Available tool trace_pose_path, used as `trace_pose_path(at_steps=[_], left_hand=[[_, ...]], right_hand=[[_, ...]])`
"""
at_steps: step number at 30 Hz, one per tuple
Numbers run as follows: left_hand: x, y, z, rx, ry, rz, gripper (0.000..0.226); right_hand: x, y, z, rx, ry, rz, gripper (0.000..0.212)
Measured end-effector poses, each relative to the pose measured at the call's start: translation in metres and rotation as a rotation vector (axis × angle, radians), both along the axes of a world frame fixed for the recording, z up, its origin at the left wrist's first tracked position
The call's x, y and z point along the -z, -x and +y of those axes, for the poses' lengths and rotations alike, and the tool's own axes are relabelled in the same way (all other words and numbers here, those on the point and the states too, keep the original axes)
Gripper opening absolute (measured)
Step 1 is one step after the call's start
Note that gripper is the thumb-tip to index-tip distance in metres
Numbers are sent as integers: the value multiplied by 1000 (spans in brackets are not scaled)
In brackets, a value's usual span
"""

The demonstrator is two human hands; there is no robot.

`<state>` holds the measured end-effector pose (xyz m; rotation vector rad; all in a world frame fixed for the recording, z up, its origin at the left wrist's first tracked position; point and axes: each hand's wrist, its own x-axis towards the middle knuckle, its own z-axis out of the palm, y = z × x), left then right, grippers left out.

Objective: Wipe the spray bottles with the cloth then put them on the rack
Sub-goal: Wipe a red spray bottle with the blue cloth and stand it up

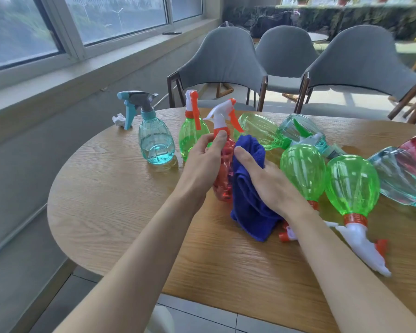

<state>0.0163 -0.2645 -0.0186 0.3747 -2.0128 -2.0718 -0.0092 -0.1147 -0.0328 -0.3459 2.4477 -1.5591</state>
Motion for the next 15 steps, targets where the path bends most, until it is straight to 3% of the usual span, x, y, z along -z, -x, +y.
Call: trace_pose_path(at_steps=[4,7,11,13,15], left_hand=[[2,1,0,-10,-17,11,39],[5,3,1,-30,-40,30,37],[0,1,2,-43,-83,67,34],[-5,-1,3,-29,-68,90,33],[-9,-4,7,-7,-31,126,28]], right_hand=[[-4,-7,-2,22,-7,48,51],[0,-16,-12,4,6,217,41],[5,-24,-23,-42,-126,547,56],[4,-21,-21,-44,-83,524,55],[-1,-18,-17,11,19,384,40]])
